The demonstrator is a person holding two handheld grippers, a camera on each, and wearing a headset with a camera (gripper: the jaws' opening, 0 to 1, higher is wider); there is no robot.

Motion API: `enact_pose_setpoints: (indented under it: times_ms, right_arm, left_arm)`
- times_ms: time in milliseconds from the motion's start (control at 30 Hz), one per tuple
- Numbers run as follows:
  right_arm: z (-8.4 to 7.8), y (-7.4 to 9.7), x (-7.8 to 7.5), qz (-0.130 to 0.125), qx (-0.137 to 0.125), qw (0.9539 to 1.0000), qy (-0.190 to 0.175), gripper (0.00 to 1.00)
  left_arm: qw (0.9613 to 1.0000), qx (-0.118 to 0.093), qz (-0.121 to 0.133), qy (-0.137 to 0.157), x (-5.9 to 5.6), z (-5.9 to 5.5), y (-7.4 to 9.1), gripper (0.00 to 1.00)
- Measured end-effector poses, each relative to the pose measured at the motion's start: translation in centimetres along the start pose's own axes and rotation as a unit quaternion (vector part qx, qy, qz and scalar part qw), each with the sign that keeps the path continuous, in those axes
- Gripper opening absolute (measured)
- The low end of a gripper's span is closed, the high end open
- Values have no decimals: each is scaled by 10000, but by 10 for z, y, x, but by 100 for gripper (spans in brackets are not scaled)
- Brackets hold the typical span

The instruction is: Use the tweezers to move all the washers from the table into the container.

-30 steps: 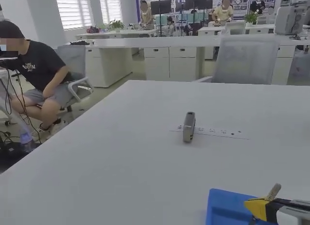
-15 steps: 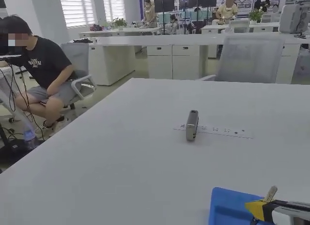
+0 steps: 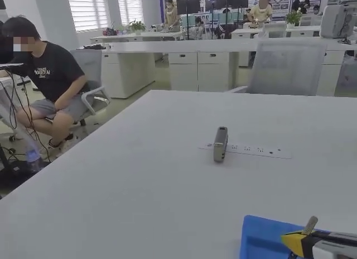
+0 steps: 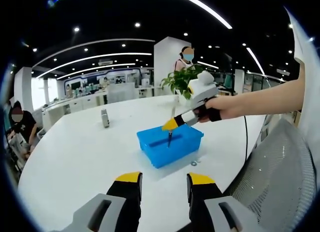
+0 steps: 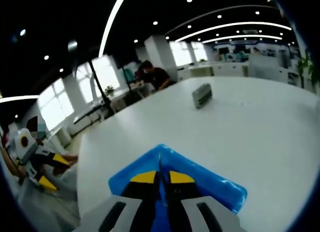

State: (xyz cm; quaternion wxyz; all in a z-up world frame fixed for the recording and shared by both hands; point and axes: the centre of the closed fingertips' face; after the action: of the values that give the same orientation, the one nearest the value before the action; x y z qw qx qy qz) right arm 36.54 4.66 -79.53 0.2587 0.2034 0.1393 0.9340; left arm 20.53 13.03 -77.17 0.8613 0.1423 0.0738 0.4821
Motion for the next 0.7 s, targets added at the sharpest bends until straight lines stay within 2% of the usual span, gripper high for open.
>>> enact_pose_setpoints:
  times_ms: [300, 533, 700]
  right_arm:
    - [13, 18, 13, 73, -271, 9996, 56, 3]
    - [25, 39, 35, 124, -577, 9982, 115, 3]
    - [24, 50, 53, 222, -724, 9968, 258, 3]
  left_arm:
    - [10000, 18, -12, -5, -1, 0, 0, 33]
    - [10000, 26, -22, -2, -1, -1, 0, 33]
    - [10000, 46, -31, -8, -2, -1, 0, 33]
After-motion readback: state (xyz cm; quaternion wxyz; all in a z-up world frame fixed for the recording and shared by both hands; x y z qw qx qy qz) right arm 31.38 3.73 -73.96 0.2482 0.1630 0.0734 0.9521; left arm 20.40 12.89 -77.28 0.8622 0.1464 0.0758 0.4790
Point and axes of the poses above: the centre of the closed fingertips' face, and the gripper's own axes: y roughly backward along the fingers, x roughly to its left, z roughly out of its top, and after that the axes turned 5 degrees about -x, right-handed
